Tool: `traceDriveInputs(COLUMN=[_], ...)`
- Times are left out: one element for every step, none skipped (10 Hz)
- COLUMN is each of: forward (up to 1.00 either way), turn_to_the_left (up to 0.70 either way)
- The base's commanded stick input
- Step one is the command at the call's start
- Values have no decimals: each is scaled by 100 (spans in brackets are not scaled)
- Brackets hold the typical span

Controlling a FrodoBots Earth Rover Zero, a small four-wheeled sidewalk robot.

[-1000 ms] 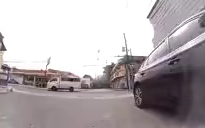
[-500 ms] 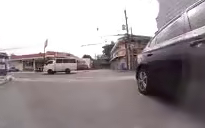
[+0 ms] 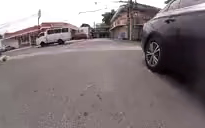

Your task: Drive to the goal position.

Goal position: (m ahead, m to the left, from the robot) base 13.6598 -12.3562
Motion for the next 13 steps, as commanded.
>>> traceDriveInputs(forward=[50, 50, 50, 50, 50, 50, 50, 50, 50, 50, 50, 50, 50], turn_to_the_left=[5, 5, 5, 5, 5, 5, 5, 5, 5, 5, 5, 5, 5])
